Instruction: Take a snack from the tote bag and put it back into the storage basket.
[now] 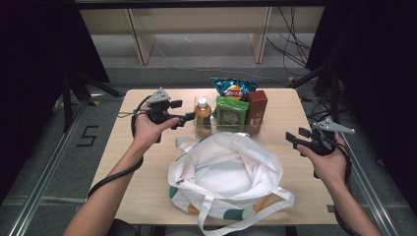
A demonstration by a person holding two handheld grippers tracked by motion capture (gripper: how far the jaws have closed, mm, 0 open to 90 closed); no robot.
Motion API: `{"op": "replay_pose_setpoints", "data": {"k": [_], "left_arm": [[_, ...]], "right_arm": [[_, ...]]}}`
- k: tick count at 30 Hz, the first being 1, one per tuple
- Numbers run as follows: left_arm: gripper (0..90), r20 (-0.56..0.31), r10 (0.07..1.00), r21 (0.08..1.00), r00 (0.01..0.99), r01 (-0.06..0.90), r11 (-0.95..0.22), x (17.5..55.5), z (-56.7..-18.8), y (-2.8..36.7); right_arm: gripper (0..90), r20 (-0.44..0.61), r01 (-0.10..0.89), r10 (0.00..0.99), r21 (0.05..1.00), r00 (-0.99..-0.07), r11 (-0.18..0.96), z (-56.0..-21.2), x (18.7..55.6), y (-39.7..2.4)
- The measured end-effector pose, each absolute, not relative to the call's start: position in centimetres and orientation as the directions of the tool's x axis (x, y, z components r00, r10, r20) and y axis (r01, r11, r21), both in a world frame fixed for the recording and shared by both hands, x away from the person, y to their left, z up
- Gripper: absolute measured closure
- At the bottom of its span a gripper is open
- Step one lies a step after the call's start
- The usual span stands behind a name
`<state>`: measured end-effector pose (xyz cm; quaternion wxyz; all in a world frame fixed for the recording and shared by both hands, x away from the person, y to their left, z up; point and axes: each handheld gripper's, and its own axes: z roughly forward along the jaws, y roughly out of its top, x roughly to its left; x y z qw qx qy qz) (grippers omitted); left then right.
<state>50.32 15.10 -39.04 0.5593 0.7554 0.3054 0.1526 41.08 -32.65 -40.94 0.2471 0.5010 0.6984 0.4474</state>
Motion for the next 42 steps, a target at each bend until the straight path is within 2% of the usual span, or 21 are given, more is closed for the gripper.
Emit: {"op": "replay_pose_setpoints", "data": {"k": [5,8,9,25,31,34,36,39,42], "left_arm": [[20.5,-0.114,0.622,0.940,0.775,0.287,-0.185,49.1,-39.2,15.5],[20.5,-0.140,0.613,0.941,0.778,0.298,-0.163,48.4,-39.3,15.7],[20.5,-0.152,0.610,0.940,0.778,0.304,-0.154,48.2,-39.3,15.7],[20.7,-0.127,0.605,0.940,0.786,0.290,-0.180,45.1,-40.1,16.0],[20.6,-0.131,0.603,0.935,0.787,0.300,-0.189,44.1,-40.8,16.0],[20.6,-0.138,0.584,0.932,0.800,0.304,-0.196,43.6,-41.0,15.9],[20.6,-0.177,0.569,0.930,0.803,0.326,-0.170,43.4,-41.1,16.0],[20.6,-0.141,0.575,0.931,0.806,0.306,-0.201,42.8,-41.1,16.0],[20.6,-0.153,0.567,0.929,0.809,0.314,-0.197,42.3,-41.3,16.2]], "right_arm": [[42.4,0.077,0.460,0.919,0.880,-0.387,0.120,-41.0,41.3,-32.9],[42.4,0.124,0.497,0.925,0.865,-0.360,0.077,-40.9,40.9,-32.5],[42.4,0.087,0.469,0.921,0.876,-0.380,0.111,-41.0,41.1,-32.7],[42.4,0.101,0.476,0.920,0.874,-0.378,0.099,-41.0,41.1,-32.6],[42.3,0.114,0.491,0.920,0.866,-0.374,0.092,-41.0,41.0,-32.3],[42.3,0.090,0.467,0.917,0.877,-0.388,0.112,-41.0,41.2,-32.5],[42.2,0.085,0.470,0.920,0.875,-0.384,0.116,-41.0,41.1,-32.6],[42.2,0.096,0.479,0.918,0.871,-0.384,0.110,-41.0,41.1,-32.4],[42.2,0.105,0.485,0.917,0.868,-0.384,0.104,-41.0,41.0,-32.4]]}}
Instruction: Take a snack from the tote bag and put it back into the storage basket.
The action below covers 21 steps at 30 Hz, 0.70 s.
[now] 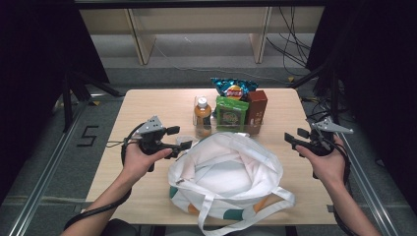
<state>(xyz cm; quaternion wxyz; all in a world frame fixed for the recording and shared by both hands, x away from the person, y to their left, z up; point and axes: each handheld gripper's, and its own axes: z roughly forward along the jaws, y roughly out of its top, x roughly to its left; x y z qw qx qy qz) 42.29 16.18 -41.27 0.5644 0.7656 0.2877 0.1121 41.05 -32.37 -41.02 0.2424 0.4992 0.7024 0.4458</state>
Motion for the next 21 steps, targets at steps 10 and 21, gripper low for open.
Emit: {"op": "replay_pose_setpoints", "data": {"k": [10,21], "left_arm": [[21.5,-0.188,0.582,0.929,0.791,0.336,-0.157,40.4,-42.6,17.0],[22.0,-0.240,0.565,0.925,0.790,0.362,-0.114,39.7,-43.9,16.2]], "right_arm": [[42.0,0.085,0.473,0.916,0.872,-0.392,0.122,-41.2,41.2,-32.4],[41.9,0.112,0.499,0.916,0.860,-0.385,0.105,-41.3,41.0,-32.2]]}}
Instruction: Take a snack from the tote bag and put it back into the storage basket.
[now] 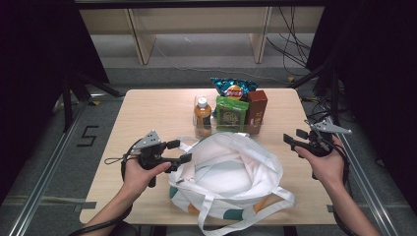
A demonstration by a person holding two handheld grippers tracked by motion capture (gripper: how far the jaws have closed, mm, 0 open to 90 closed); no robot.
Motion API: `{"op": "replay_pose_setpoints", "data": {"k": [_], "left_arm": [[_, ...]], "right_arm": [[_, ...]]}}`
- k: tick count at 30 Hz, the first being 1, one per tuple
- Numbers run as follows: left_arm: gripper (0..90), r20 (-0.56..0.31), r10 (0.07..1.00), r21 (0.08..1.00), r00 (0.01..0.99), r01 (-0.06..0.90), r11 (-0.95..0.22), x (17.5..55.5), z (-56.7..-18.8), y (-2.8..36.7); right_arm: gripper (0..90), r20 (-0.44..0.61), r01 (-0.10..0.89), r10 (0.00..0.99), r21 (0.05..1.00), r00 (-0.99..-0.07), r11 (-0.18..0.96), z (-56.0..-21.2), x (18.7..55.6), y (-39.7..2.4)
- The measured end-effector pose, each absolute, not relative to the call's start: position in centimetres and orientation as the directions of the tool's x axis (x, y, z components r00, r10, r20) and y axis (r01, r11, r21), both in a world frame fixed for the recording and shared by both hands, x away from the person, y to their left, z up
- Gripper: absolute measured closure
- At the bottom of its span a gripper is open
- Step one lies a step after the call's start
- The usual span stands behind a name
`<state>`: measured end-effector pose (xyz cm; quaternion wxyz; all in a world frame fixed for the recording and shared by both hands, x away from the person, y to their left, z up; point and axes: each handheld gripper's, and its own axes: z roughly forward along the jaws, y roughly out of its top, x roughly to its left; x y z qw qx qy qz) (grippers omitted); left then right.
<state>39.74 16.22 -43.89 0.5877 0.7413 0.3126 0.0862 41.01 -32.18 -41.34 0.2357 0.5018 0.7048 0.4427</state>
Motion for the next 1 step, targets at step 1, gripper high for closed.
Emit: {"op": "replay_pose_setpoints", "data": {"k": [1], "left_arm": [[22.1,-0.239,0.567,0.926,0.789,0.360,-0.111,39.73,-43.84,16.21]], "right_arm": [[41.9,0.144,0.514,0.915,0.854,-0.376,0.076,-41.23,40.89,-32.01]]}}
